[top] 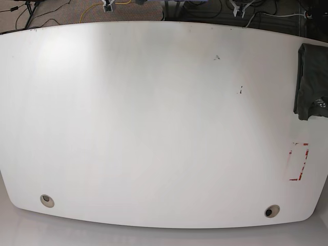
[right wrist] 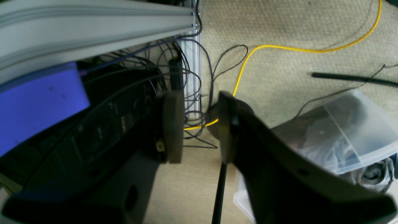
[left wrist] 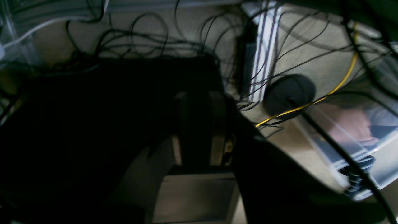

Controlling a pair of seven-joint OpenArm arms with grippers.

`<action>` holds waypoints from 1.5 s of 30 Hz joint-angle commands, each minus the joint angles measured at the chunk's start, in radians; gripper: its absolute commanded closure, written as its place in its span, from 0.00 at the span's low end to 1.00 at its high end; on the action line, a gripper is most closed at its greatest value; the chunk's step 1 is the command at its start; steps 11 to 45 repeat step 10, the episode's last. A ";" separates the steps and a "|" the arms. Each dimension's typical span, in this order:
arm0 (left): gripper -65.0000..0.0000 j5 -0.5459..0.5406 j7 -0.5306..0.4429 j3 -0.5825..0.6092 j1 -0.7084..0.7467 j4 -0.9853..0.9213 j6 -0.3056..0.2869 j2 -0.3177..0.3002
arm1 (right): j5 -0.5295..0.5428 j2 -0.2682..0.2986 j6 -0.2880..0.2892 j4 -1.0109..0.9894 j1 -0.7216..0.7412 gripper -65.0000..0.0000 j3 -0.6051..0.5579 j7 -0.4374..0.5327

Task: Layout the t-shirt on the table in an organized manner, then fold the t-shirt properly

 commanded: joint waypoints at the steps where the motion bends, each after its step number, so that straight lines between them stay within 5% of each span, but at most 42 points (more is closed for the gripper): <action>1: 0.80 0.000 0.017 0.000 0.010 -0.001 0.001 -0.005 | 0.001 0.006 0.006 -0.022 0.003 0.73 0.000 0.006; 9: 0.73 0.000 0.016 0.000 -0.005 -0.001 0.001 0.014 | 0.001 0.004 0.006 -0.035 0.006 0.73 0.000 0.006; 45: 0.73 0.000 0.016 0.000 -0.005 -0.001 0.001 0.014 | 0.001 0.004 0.006 -0.035 0.006 0.73 0.000 0.006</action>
